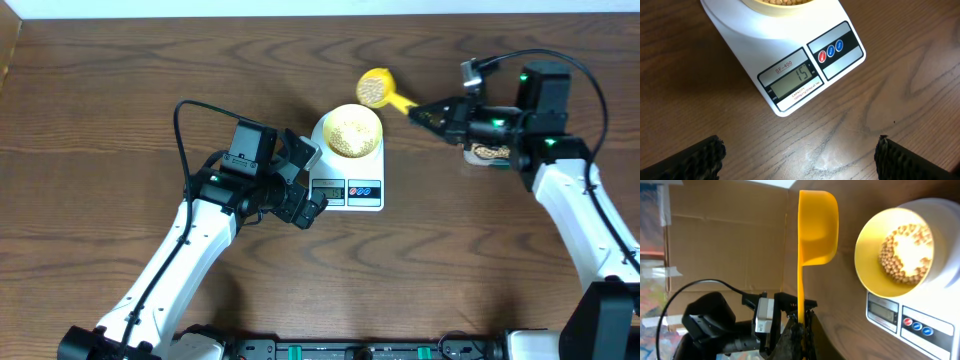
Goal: Scoop item into bowl and weigh 50g on scale
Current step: 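Lift the filled scoop with the right gripper toward the yellow bowl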
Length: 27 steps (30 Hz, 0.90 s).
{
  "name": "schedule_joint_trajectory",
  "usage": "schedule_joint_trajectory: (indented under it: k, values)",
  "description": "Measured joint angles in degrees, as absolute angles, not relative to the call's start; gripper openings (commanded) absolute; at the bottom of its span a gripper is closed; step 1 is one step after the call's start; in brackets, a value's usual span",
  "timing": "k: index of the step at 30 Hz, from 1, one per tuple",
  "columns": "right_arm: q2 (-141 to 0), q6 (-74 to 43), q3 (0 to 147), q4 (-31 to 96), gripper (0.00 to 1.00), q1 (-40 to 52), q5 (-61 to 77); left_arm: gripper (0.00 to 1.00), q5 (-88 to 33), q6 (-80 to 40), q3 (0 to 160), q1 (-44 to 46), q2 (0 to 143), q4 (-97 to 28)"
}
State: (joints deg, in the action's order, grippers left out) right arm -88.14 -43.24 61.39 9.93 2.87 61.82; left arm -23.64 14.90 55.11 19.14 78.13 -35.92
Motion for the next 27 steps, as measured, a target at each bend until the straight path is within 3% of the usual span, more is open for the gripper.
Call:
schedule_joint_trajectory:
  k: [27]
  values:
    - [-88.2, -40.7, 61.4, 10.4, 0.01, 5.1, 51.4, 0.98, -23.6, 14.9, 55.1, 19.1, 78.1, -35.9]
